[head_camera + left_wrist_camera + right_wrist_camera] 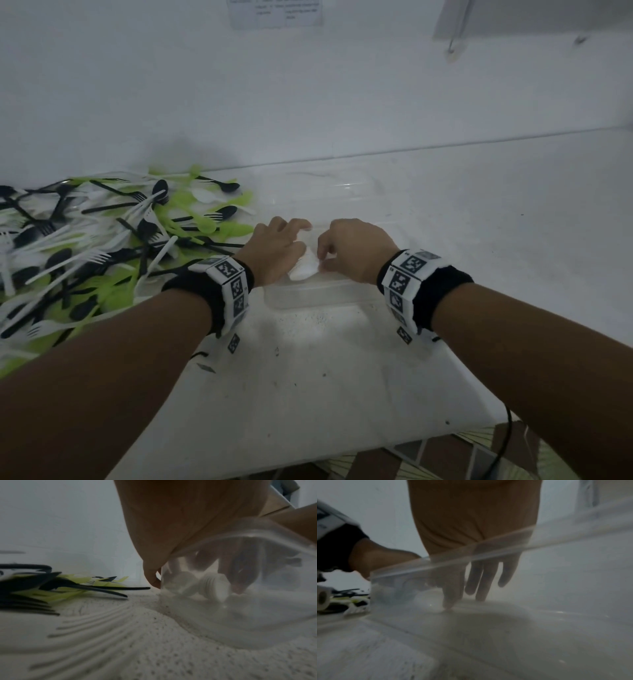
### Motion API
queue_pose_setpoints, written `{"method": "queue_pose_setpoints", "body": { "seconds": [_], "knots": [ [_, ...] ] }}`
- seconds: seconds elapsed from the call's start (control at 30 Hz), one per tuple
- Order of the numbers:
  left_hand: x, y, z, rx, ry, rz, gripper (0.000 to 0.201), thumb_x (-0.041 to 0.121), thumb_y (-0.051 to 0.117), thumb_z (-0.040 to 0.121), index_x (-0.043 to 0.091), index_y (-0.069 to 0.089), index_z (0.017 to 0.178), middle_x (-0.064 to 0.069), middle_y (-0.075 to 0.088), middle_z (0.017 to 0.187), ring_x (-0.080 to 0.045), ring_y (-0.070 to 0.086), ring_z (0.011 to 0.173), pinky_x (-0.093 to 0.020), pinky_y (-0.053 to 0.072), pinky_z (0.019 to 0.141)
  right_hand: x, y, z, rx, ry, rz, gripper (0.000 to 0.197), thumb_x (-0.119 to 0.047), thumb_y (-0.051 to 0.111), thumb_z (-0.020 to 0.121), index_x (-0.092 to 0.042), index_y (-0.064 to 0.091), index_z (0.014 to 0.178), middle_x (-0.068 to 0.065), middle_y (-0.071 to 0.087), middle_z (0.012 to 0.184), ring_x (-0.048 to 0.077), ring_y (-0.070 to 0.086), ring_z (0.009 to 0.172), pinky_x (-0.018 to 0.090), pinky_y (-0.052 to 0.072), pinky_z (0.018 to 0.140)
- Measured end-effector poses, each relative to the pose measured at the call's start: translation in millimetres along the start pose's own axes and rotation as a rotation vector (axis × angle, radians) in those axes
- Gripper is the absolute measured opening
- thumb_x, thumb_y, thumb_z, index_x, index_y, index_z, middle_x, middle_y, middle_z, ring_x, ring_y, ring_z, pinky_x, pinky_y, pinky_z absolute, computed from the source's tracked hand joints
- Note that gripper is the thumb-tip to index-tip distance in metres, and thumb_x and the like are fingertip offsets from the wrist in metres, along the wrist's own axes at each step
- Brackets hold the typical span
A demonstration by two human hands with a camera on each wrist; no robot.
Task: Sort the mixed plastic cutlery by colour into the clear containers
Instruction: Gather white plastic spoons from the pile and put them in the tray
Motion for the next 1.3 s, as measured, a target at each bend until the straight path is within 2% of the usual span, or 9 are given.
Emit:
{"method": "queue_pose_setpoints", "body": {
  "seconds": [0.03,0.13,0.37,0.47,0.63,0.97,1.1,1.2,1.3],
  "knots": [
    [0.2,0.5,-0.7,-0.058,0.005,0.013,0.045,0.03,0.048,0.101,0.017,0.047,0.144,0.0,0.04,0.142,-0.031,0.036,0.132,-0.045,0.03,0.111,-3.7,0.9,1.6,0.009,-0.015,-0.039,0.014,-0.042,0.068,0.091,-0.032,0.074,0.099,-0.008,0.06,0.1,0.016,0.056,0.096,0.03,0.041,0.075],
    [-3.0,-2.4,-3.5,-0.147,-0.068,-0.08,0.095,0.067,0.058,0.065,0.035,0.031,0.15,0.002,0.039,0.134,-0.031,0.038,0.125,-0.047,0.034,0.11,-14.1,2.6,9.3,-0.016,0.012,-0.023,0.017,-0.043,0.069,0.091,-0.027,0.072,0.097,-0.004,0.067,0.098,0.019,0.062,0.092,0.032,0.05,0.077],
    [-12.6,6.4,2.2,-0.104,-0.053,-0.049,0.075,0.026,0.069,0.082,0.041,0.028,0.144,-0.004,0.041,0.133,-0.034,0.044,0.122,-0.05,0.038,0.107,-12.5,2.2,13.0,-0.059,-0.066,-0.068,0.017,-0.039,0.071,0.089,-0.028,0.069,0.101,-0.009,0.07,0.095,0.017,0.065,0.092,0.029,0.045,0.076],
    [-15.3,9.4,3.9,-0.105,-0.055,-0.046,0.073,0.025,0.068,0.084,0.041,0.028,0.143,-0.004,0.04,0.134,-0.034,0.042,0.122,-0.049,0.037,0.108,-2.7,-7.1,10.2,-0.137,-0.087,-0.073,0.019,-0.027,0.067,0.092,-0.031,0.07,0.111,-0.012,0.069,0.105,0.014,0.062,0.098,0.025,0.04,0.08],
    [-12.3,7.6,2.9,-0.102,-0.05,-0.025,0.072,0.026,0.068,0.087,0.036,0.029,0.147,-0.006,0.04,0.136,-0.036,0.041,0.122,-0.046,0.036,0.108,0.5,-1.9,8.2,-0.08,-0.021,-0.101,0.011,-0.023,0.062,0.092,-0.029,0.069,0.087,-0.006,0.071,0.097,0.019,0.064,0.092,0.026,0.039,0.073],
    [-11.6,-2.8,1.7,-0.184,-0.063,-0.097,0.087,0.029,0.079,0.084,0.036,0.026,0.153,-0.002,0.041,0.135,-0.031,0.042,0.126,-0.05,0.037,0.111,2.2,1.6,3.0,-0.046,0.024,-0.039,0.014,-0.026,0.059,0.094,-0.029,0.066,0.082,-0.003,0.069,0.094,0.023,0.062,0.088,0.027,0.045,0.073],
    [-16.7,-20.7,-3.3,-0.182,-0.083,-0.219,0.101,0.042,0.082,0.084,0.033,0.016,0.159,-0.009,0.036,0.151,-0.028,0.039,0.139,-0.046,0.037,0.113,-0.1,-0.7,1.3,-0.083,-0.011,-0.072,0.02,-0.033,0.053,0.097,-0.026,0.072,0.099,-0.005,0.066,0.103,0.021,0.062,0.096,0.035,0.055,0.08],
    [-34.3,-43.9,-12.0,-0.006,-0.126,-0.387,0.087,0.036,0.078,0.089,0.028,0.024,0.157,-0.007,0.045,0.143,-0.022,0.053,0.122,-0.035,0.049,0.095,-7.2,-8.7,4.6,0.069,-0.021,-0.008,0.019,-0.034,0.05,0.098,-0.029,0.068,0.102,-0.005,0.062,0.1,0.019,0.061,0.091,0.036,0.055,0.077],
    [-69.9,-75.3,-20.4,0.055,-0.151,-0.316,0.06,0.036,0.071,0.093,0.025,0.044,0.145,-0.005,0.057,0.13,-0.02,0.061,0.109,-0.037,0.052,0.095,-27.8,-22.1,17.0,0.157,0.013,0.203,0.021,-0.041,0.055,0.098,-0.031,0.06,0.116,-0.008,0.065,0.096,0.015,0.061,0.089,0.035,0.053,0.079]
  ]
}}
Point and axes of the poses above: each hand's wrist, its own z-axis towards the middle knuckle, its own y-axis out of the palm, x = y × z, the point moved 3 cm from there along z, towards the middle knuckle
